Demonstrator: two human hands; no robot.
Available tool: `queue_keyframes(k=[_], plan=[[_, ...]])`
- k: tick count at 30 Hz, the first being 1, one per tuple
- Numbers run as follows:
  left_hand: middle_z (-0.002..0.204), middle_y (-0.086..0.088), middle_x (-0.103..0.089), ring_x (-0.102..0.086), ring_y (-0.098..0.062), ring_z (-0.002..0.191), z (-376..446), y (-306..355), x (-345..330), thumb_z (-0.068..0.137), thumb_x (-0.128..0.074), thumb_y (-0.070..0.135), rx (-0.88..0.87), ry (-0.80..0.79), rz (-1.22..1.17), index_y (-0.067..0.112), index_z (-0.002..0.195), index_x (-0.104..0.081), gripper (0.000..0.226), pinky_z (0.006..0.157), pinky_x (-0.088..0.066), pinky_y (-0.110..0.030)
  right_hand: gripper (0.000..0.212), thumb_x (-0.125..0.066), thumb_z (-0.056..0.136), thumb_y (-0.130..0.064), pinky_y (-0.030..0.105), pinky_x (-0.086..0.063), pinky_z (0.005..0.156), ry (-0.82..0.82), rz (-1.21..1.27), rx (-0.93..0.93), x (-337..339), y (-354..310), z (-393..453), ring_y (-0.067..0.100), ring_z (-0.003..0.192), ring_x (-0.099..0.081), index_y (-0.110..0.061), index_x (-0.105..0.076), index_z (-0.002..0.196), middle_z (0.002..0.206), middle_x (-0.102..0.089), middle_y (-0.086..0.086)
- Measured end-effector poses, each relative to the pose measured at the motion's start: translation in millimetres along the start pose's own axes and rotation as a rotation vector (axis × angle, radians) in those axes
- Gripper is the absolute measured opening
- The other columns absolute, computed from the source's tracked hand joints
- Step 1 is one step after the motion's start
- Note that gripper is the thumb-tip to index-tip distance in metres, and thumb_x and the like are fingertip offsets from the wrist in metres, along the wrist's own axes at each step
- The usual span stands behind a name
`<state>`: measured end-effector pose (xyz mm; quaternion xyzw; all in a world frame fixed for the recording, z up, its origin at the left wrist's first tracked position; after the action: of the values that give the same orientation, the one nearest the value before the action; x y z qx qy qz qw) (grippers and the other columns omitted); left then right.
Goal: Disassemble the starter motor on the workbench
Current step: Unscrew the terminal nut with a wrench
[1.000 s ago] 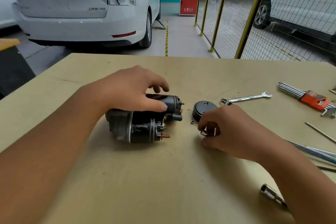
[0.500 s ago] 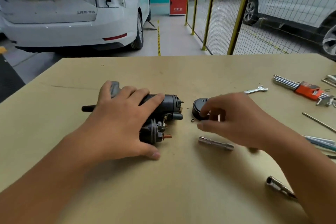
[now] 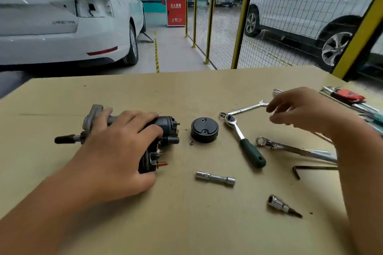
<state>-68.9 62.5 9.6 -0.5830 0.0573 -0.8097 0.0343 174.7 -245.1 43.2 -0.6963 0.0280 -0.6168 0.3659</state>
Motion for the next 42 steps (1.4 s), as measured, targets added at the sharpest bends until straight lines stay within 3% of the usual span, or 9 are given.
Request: queue_keyframes(k=[5,8,11,14,17,24,31,36,42], plan=[[0.111,-0.001,-0.071,-0.063,-0.031,0.101,1.3,37.6,-2.1,0.084,-0.065,0.059,-0.102,0.332,-0.118,0.017,0.108,-0.076,0.050,0.083,-0.046,-0.049,0.015,-0.084,0.081,-0.026,0.021,-0.046,0.060,-0.087,-0.058,-0.042,-7.1,17.0,7.0,0.009,0.077,-0.068,-0.034,-0.074,0.089,0.085,-0.075,-0.009],[0.097,0.001,-0.068,-0.060,-0.028,0.087,9.4,75.2,-14.8,0.092,-0.055,0.056,-0.197,0.210,-0.060,0.021,0.102,-0.074,0.040,0.069,-0.048,-0.043,0.025,-0.073,0.092,-0.025,0.024,-0.040,0.074,0.100,-0.131,0.020,-20.1,6.6,24.8,0.015,0.102,-0.061,-0.035,-0.068,0.115,0.117,-0.069,-0.006],[0.084,0.002,-0.063,-0.057,-0.027,0.080,15.7,87.7,-22.9,0.096,-0.059,0.041,-0.234,0.169,-0.007,0.023,0.084,-0.068,0.024,0.067,-0.046,-0.040,0.049,-0.060,0.100,-0.029,0.039,-0.040,0.108,0.016,-0.332,0.045,-30.9,2.6,40.7,0.025,0.135,-0.047,-0.035,-0.047,0.147,0.151,-0.049,-0.001],[0.079,0.000,-0.060,-0.056,-0.026,0.072,15.4,89.6,-27.6,0.092,-0.069,0.033,-0.205,0.166,-0.005,0.021,0.081,-0.064,0.017,0.059,-0.046,-0.040,0.049,-0.051,0.103,-0.029,0.046,-0.039,0.113,-0.056,-0.389,0.077,-44.4,1.6,47.9,0.028,0.139,-0.044,-0.037,-0.042,0.151,0.158,-0.041,-0.007],[0.075,-0.002,-0.061,-0.056,-0.027,0.064,15.1,87.8,-26.4,0.097,-0.054,0.030,-0.105,0.249,-0.125,0.015,0.083,-0.066,0.024,0.054,-0.050,-0.041,0.039,-0.052,0.102,-0.035,0.047,-0.045,0.106,-0.052,-0.414,0.043,-49.9,2.6,48.4,0.027,0.133,-0.049,-0.041,-0.054,0.140,0.148,-0.053,-0.007],[0.082,0.002,-0.064,-0.059,-0.022,0.073,44.5,90.1,-13.8,0.093,-0.070,0.013,0.113,0.300,-0.629,0.011,0.094,-0.070,0.002,0.068,-0.052,-0.043,0.026,-0.074,0.087,-0.050,0.045,-0.055,0.089,-0.008,-0.345,-0.055,-36.7,19.5,48.1,0.022,0.102,-0.059,-0.036,-0.068,0.108,0.109,-0.065,-0.005],[0.087,-0.006,-0.062,-0.061,-0.028,0.080,76.0,109.5,-23.9,0.097,-0.059,0.015,0.059,0.309,-0.669,0.009,0.103,-0.074,0.017,0.074,-0.053,-0.046,0.036,-0.090,0.073,-0.032,0.023,-0.043,0.064,-0.031,-0.126,-0.123,-9.0,55.9,39.3,0.008,0.088,-0.059,-0.034,-0.069,0.102,0.098,-0.065,-0.010],[0.091,0.002,-0.061,-0.058,-0.022,0.081,73.3,117.5,-37.8,0.092,-0.067,0.010,0.060,0.180,-0.702,0.025,0.132,-0.061,0.043,0.076,-0.053,-0.044,0.023,-0.088,0.075,-0.027,0.024,-0.042,0.064,0.013,-0.121,-0.106,-10.1,63.5,39.6,0.008,0.081,-0.061,-0.032,-0.074,0.092,0.085,-0.068,-0.008],[0.088,0.007,-0.046,-0.046,-0.021,0.086,70.2,119.6,-37.2,0.097,-0.049,0.015,0.063,0.064,-0.566,0.038,0.154,-0.040,0.062,0.075,-0.045,-0.038,0.015,-0.084,0.081,-0.028,0.030,-0.050,0.076,0.030,-0.138,-0.115,-14.5,66.6,43.6,0.010,0.086,-0.060,-0.029,-0.073,0.091,0.090,-0.066,-0.007]])
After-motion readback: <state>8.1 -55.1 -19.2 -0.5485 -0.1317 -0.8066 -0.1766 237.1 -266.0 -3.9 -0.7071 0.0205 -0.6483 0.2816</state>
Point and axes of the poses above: each hand's wrist, its own z-axis towards the middle knuckle, its own x-axis out of the back of the hand, y = z × x, the point moved 1 cm from there along z, towards the middle knuckle
